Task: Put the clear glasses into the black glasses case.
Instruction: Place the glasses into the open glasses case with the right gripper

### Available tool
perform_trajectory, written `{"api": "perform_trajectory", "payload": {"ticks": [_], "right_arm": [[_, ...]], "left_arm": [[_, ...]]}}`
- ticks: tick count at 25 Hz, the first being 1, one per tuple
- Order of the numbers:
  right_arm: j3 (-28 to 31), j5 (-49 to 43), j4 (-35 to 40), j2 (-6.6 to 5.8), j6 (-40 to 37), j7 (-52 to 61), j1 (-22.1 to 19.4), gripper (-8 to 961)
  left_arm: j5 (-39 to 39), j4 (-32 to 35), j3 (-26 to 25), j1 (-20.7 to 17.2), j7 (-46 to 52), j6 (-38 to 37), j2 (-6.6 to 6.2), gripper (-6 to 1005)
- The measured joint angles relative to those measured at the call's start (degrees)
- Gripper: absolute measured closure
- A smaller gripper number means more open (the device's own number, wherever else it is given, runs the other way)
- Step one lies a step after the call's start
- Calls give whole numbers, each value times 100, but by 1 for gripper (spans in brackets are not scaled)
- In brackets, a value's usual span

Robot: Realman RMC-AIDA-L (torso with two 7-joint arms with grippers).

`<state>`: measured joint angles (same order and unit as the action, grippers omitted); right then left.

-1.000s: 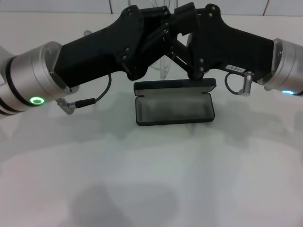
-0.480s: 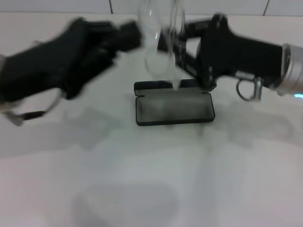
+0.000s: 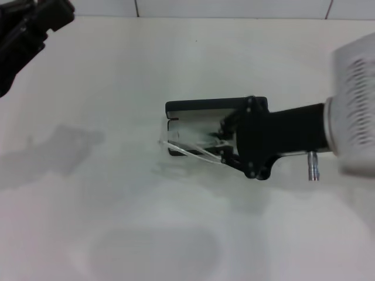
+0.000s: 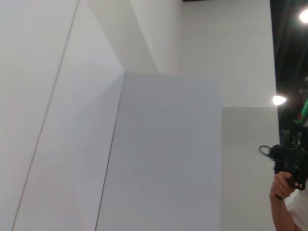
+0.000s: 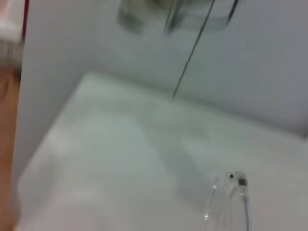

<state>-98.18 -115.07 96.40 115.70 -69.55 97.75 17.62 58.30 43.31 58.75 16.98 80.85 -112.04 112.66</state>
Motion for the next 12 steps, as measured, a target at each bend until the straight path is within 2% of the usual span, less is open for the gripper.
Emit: {"api": "perform_trajectory", "payload": {"ticks": [1,3,7,12], "right_arm": [[-65,-203,69,0,4,148,10,846],[-488,-1198,431,9,56,813,93,846],[-1096,-2566,561,32,357,1541,277,846],[-1522,-3416,234,46,745,1963,624,846]], "left_arm": [[2,-9,-3,-8,-8,-1,9,943],[8,-26,-9,-15,-27,0,31,943],[14,-45,-11,17,-43,15,82,943],[15,-45,-19,33,-45,63,118,943]]}}
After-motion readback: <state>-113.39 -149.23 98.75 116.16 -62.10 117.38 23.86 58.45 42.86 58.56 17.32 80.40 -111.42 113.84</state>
